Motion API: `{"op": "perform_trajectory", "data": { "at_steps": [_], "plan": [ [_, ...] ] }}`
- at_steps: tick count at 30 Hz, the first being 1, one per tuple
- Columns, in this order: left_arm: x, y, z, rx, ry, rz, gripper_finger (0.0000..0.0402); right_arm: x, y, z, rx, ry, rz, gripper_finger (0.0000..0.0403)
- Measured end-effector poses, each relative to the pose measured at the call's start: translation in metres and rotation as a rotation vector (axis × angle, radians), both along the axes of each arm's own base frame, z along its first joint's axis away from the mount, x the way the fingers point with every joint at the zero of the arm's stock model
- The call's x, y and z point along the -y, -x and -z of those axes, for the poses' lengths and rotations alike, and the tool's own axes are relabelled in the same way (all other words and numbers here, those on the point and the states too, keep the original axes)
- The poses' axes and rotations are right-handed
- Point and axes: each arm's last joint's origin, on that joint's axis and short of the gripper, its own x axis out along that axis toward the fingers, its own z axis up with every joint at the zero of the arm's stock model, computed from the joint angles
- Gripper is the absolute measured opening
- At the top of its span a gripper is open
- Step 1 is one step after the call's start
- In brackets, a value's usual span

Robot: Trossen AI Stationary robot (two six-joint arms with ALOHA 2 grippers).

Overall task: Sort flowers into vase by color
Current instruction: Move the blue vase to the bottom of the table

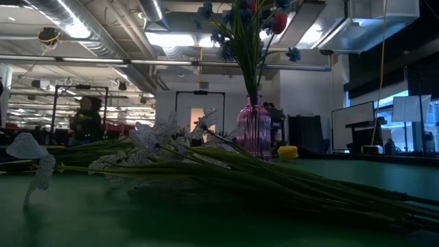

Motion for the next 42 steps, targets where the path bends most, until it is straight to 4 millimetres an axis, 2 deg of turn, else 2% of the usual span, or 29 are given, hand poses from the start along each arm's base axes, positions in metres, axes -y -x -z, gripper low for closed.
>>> {"op": "perform_trajectory", "data": {
  "at_steps": [4, 18, 22, 31, 34, 37, 42],
  "plan": [
    [-0.002, 0.0, 0.001, 0.011, -0.028, -0.019, 0.0331, 0.0, 0.0, 0.001, -0.013, 0.003, -0.001, 0.0322],
    [-0.016, 0.007, -0.004, 0.057, -0.085, -0.082, 0.0333, -0.002, 0.0, 0.007, -0.052, 0.011, -0.019, 0.0319],
    [-0.018, 0.006, -0.004, 0.058, -0.088, -0.15, 0.0333, -0.002, 0.0, 0.008, -0.061, 0.01, -0.01, 0.0315],
    [-0.023, 0.012, -0.008, 0.084, -0.089, -0.165, 0.0334, -0.004, 0.001, 0.014, -0.08, -0.052, -0.062, 0.0315],
    [-0.032, 0.024, -0.015, 0.143, -0.12, -0.198, 0.0334, -0.006, 0.0, 0.018, -0.057, -0.172, -0.128, 0.0315],
    [-0.041, 0.044, -0.025, 0.23, -0.198, -0.248, 0.0334, -0.008, 0.0, 0.023, -0.025, -0.367, -0.185, 0.0315],
    [-0.043, 0.085, -0.035, 0.365, -0.422, -0.339, 0.0334, -0.003, 0.0, 0.039, -0.047, -0.848, -0.227, 0.0314]
  ]
}}
